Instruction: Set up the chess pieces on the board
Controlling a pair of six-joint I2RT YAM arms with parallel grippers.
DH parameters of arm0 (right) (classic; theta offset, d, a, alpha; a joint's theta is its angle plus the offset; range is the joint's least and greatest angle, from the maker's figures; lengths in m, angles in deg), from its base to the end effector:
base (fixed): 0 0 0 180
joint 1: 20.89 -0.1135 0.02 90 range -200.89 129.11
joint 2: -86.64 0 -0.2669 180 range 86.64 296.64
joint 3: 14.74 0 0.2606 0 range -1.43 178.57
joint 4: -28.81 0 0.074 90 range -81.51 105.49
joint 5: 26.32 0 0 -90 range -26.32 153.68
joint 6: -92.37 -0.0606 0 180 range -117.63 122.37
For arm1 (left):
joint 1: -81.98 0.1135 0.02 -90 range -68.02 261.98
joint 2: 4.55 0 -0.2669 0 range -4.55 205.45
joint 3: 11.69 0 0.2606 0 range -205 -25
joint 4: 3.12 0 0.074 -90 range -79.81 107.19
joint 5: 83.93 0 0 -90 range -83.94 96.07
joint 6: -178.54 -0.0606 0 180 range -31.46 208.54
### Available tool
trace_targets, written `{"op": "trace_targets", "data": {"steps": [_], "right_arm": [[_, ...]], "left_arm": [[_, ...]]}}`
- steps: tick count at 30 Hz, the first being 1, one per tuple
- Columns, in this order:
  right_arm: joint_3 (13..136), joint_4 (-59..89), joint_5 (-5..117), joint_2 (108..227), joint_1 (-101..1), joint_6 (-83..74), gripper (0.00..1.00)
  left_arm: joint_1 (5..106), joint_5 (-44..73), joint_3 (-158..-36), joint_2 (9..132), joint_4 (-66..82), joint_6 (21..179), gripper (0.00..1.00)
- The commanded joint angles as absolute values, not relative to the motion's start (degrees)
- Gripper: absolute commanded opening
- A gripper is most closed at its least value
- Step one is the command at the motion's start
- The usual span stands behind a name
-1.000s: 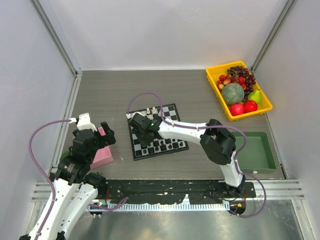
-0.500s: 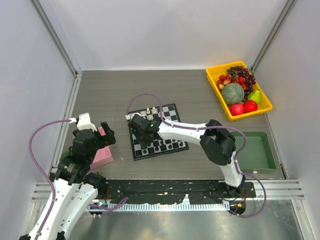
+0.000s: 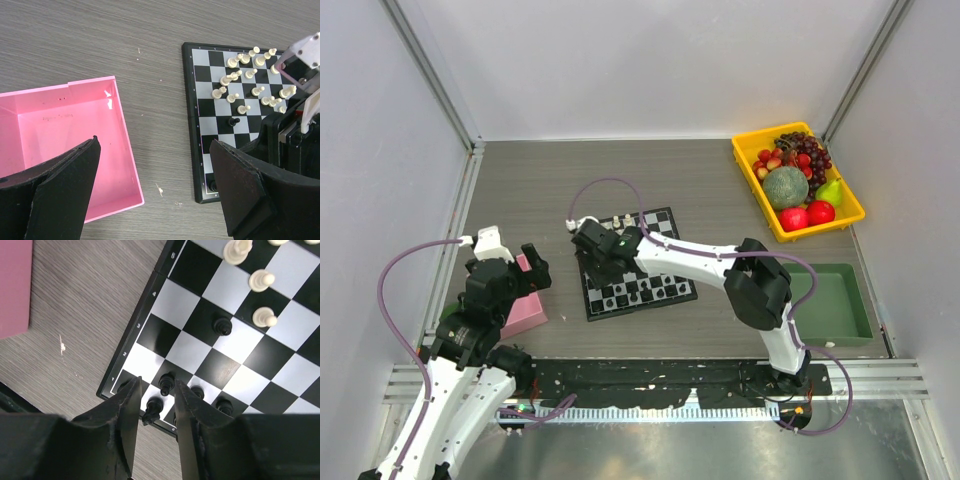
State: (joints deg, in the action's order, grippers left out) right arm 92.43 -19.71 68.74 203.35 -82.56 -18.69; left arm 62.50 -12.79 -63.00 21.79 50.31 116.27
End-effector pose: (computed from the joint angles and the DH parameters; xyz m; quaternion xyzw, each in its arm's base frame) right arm 0.2268 0.4094 0.1947 -0.3219 0.9050 0.1498 0.2343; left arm 0.1315 -0.0257 0.2793 -0.1446 0.8394 -0.0731 0.5188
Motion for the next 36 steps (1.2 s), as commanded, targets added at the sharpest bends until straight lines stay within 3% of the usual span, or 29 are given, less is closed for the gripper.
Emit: {"op": "trace_targets", "data": {"steps": [1,22,28,33,36], "right_arm": [[95.68,-19.75,70.1,200.99,-81.27,-17.93,0.4],[102.1,-20.37,70.8,209.34,-76.61,-19.69,0.4],[102.72,-20.54,70.63,210.74,-76.43,-19.34,0.35],[102.98,-20.63,70.01,211.18,-76.35,-19.07,0.22],[102.98,-20.63,69.92,211.36,-76.35,-18.98,0.21]], "left_arm": [[62.74,-13.09,-63.67,21.55,48.6,115.44,0.99],[62.74,-13.01,-63.58,22.08,48.25,115.35,0.99],[62.74,-12.92,-63.67,22.43,48.08,115.18,0.99],[62.74,-12.92,-63.67,22.52,48.07,115.26,0.99],[62.74,-12.92,-63.76,22.52,47.99,115.09,0.99]]}}
